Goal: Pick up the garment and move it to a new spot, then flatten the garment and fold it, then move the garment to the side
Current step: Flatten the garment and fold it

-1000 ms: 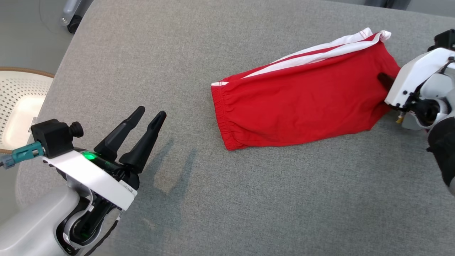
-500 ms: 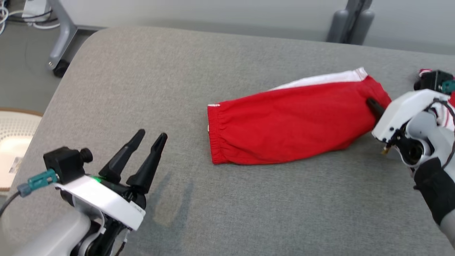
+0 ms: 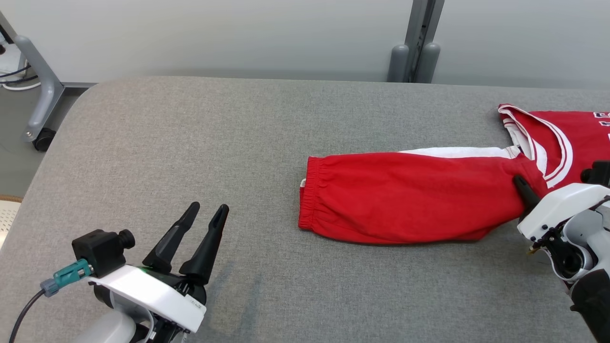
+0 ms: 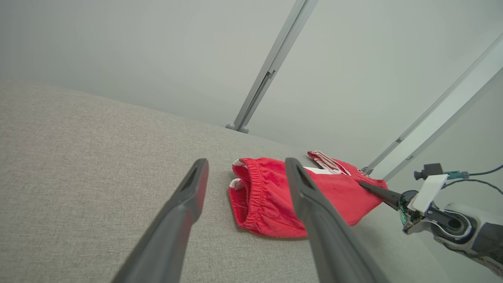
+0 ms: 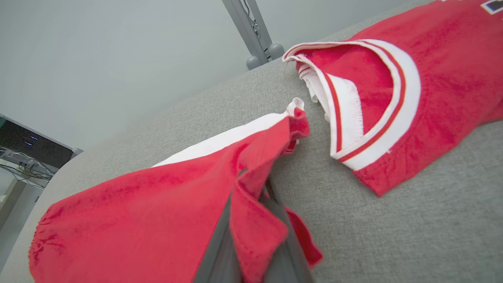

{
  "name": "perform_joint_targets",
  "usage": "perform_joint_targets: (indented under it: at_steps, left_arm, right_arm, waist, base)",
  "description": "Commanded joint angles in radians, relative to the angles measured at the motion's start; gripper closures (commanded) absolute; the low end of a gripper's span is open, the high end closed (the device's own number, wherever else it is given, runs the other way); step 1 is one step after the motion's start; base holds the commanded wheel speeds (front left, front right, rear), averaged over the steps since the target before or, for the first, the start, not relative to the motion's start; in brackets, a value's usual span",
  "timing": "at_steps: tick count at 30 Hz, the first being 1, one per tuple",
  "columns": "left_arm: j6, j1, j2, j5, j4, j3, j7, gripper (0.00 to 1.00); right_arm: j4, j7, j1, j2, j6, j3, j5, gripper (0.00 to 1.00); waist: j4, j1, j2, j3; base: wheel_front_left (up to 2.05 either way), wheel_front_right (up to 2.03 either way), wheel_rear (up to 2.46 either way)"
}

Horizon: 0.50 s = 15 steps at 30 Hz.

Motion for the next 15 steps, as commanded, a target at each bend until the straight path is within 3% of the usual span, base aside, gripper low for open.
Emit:
perform_joint_targets:
  at_steps: [1, 7, 15]
  left_arm:
    - [-0.006, 0.012, 0.000, 0.009, 0.001, 0.006, -0.001, 0.00]
    - [-0.007, 0.024, -0.018, 0.008, 0.014, 0.003, -0.001, 0.00]
    - [-0.012, 0.040, -0.042, 0.001, 0.039, -0.002, 0.001, 0.00]
  right_arm:
    - [-0.010, -0.010, 0.008, -0.007, 0.000, 0.009, -0.006, 1.00]
    - [-0.064, -0.022, -0.042, -0.024, 0.000, 0.073, -0.060, 1.00]
    - [-0.180, 0.026, -0.091, 0.024, 0.000, 0.196, -0.125, 1.00]
  waist:
    - [-0.001, -0.0001, -0.0001, -0.004]
    - [0.016, -0.0001, -0.0001, -0.029]
    - [0.070, -0.0001, -0.0001, -0.058]
  base:
    - [0.00, 0.00, 0.00]
    - [0.00, 0.00, 0.00]
    - [0.00, 0.00, 0.00]
